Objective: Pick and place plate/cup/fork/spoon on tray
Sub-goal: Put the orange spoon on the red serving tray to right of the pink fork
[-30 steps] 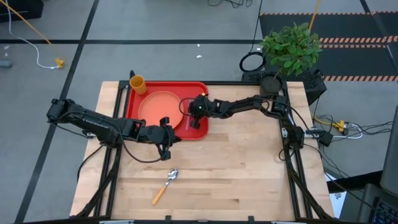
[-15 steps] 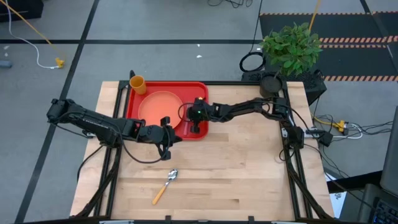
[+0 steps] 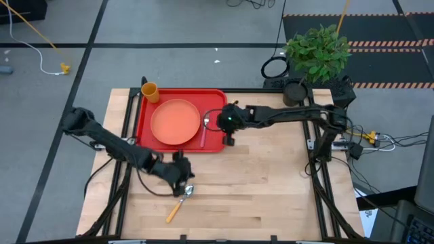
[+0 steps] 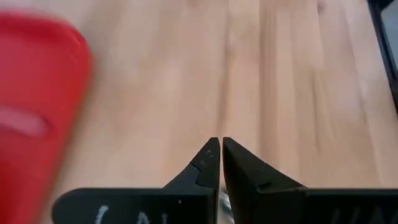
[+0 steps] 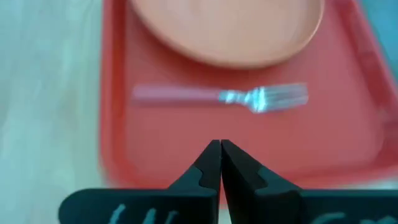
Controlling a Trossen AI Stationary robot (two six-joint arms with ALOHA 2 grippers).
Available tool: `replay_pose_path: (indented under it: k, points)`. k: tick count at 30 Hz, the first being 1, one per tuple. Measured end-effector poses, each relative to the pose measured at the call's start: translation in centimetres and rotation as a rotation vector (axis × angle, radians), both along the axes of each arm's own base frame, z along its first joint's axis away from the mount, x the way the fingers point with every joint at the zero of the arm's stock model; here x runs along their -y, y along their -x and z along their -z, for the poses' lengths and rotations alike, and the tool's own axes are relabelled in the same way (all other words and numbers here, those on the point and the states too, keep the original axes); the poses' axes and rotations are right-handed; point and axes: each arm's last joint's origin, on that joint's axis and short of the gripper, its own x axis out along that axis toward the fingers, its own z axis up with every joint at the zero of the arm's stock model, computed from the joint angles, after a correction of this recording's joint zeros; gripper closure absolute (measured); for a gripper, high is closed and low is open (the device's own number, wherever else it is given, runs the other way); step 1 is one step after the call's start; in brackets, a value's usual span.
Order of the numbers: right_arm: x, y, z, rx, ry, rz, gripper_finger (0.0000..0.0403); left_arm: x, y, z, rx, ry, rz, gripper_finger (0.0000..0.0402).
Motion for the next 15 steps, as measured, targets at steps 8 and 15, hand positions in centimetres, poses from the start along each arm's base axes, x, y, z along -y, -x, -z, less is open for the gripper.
replay_pose_path:
  k: [8,15]
  points:
    - [-3.2,5.2,-0.7,0.065,-0.041,-0.014,0.0399,5.5,1.8,3.5,-0.142,0.150,-0.051,0.0318]
    - [-4.4,8.6,-0.7,0.205,-0.122,0.055,0.0399,7.8,3.3,4.4,-0.222,0.241,-0.048,0.0218]
